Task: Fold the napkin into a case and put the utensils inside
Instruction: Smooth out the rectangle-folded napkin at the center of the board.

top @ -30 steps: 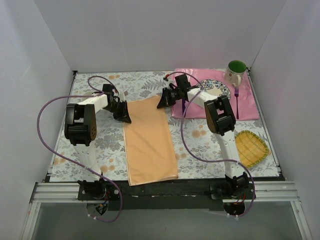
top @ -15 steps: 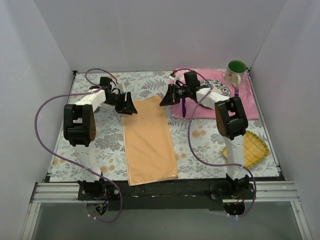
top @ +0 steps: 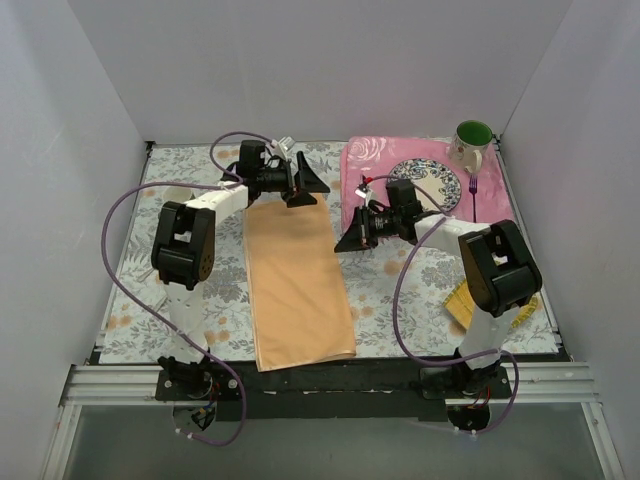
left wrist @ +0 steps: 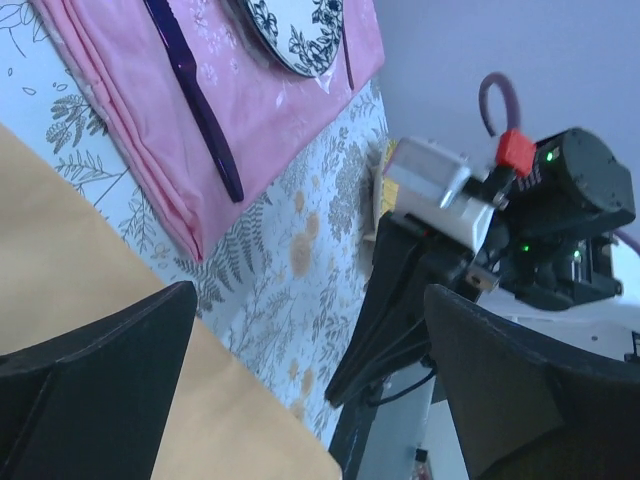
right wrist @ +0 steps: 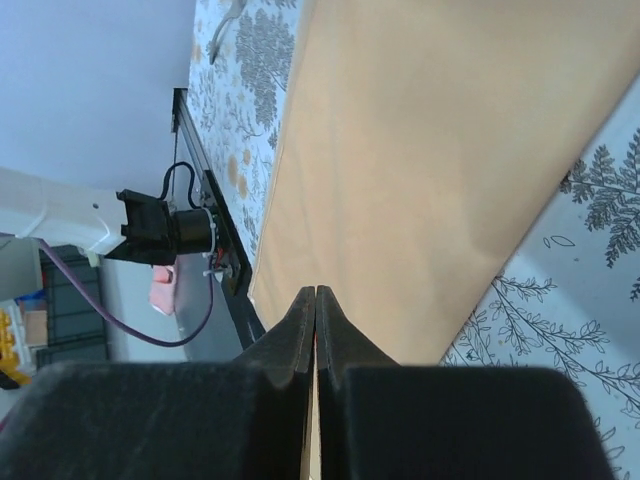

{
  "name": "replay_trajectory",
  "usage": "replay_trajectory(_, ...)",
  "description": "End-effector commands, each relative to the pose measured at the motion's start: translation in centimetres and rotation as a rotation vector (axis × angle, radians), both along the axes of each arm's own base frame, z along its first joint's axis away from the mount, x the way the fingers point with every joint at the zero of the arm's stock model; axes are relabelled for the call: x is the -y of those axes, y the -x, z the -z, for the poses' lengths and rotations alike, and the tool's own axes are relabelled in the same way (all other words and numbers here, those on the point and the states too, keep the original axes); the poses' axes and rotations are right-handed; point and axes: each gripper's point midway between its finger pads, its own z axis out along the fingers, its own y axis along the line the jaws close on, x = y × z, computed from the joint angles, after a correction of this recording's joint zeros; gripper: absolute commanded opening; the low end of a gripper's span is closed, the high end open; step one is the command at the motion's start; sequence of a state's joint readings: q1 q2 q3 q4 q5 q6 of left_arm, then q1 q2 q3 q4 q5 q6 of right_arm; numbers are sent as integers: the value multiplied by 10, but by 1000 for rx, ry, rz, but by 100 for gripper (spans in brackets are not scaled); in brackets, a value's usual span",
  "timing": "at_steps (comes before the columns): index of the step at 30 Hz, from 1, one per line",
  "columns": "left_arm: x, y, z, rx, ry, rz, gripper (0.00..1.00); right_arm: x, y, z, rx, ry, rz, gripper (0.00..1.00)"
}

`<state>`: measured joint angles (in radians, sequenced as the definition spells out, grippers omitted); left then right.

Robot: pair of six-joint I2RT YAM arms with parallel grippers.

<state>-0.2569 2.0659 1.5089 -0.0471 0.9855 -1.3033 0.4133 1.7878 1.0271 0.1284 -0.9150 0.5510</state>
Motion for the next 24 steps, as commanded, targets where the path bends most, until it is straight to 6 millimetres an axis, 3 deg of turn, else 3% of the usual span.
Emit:
replay_trajectory(1,27,-20,-8,-12,95,-89,98,-12,1,11,-51,-6,8,1)
replay_trajectory(7,44,-32,39,-93,79,-145,98,-15,8,34,-68,-7,45,1)
replay_trajectory(12,49,-47,73,-135,57,-188,98,-11,14,67,-127,40,38,1)
replay_trajectory(19,48,-69,108,-155,-18,-247,98,-8,23,100,-225,85,51,1)
replay_trajectory(24,43,-84,115,-158,-21,-275,98,-5,26,114,-258,108,64,1)
